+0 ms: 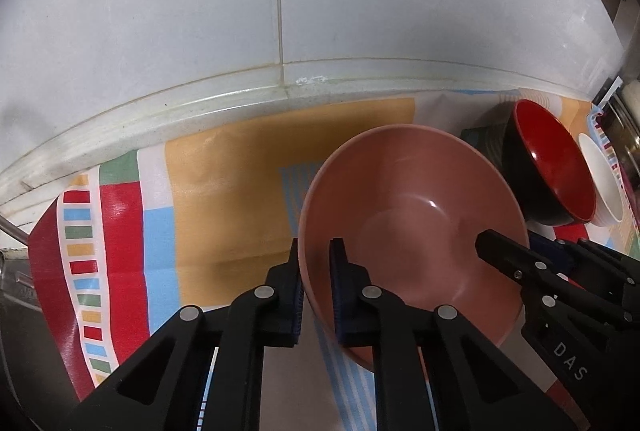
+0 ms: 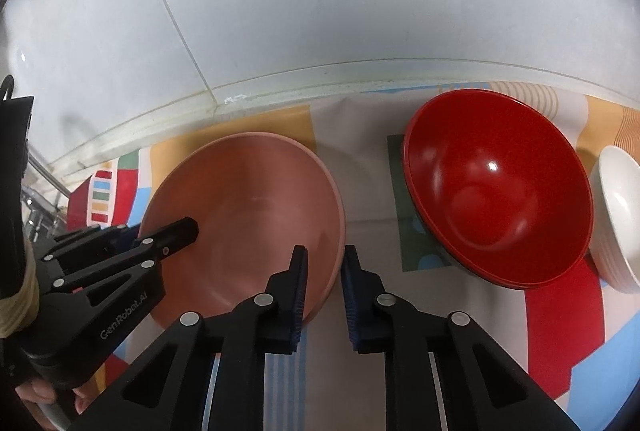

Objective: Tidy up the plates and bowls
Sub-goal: 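Close both grippers on the rim of the pink bowl, then lift the pink bowl with both grippers and carry it toward the plate stack, then lower the pink bowl beside the plate stack and open both grippers, then move both grippers toward the white bowl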

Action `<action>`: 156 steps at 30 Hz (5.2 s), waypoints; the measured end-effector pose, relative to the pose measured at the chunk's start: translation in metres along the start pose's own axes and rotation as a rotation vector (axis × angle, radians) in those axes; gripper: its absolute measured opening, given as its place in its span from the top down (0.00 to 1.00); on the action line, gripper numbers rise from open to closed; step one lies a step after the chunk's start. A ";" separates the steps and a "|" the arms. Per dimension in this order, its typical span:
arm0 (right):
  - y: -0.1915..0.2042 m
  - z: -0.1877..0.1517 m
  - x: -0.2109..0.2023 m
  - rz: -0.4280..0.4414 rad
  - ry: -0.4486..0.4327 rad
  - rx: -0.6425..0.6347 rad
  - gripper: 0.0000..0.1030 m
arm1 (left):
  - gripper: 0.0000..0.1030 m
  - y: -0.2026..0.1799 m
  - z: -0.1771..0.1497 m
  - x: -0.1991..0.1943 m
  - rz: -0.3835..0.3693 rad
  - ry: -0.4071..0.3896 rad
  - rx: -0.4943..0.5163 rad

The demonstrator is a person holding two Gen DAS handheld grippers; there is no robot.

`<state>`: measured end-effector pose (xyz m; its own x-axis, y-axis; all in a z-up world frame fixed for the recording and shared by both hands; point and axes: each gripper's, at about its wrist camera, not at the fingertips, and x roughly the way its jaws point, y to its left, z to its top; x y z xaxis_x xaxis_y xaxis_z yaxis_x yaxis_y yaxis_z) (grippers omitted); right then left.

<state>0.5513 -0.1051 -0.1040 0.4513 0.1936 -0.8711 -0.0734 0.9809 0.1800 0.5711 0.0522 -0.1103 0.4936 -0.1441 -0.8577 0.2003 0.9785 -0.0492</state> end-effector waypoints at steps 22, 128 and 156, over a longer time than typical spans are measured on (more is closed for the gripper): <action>-0.007 -0.021 -0.064 0.014 -0.029 -0.004 0.84 | 0.87 -0.015 -0.043 -0.084 -0.041 -0.063 -0.031; -0.203 -0.116 -0.223 -0.108 -0.207 0.173 0.67 | 0.53 -0.257 -0.078 -0.148 -0.112 -0.151 0.163; -0.262 -0.037 -0.142 -0.101 -0.167 0.239 0.67 | 0.56 -0.290 0.015 -0.043 -0.133 -0.071 0.187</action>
<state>0.4738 -0.3892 -0.0441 0.5871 0.0700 -0.8065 0.1815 0.9595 0.2154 0.5041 -0.2277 -0.0517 0.5092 -0.2860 -0.8117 0.4170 0.9071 -0.0580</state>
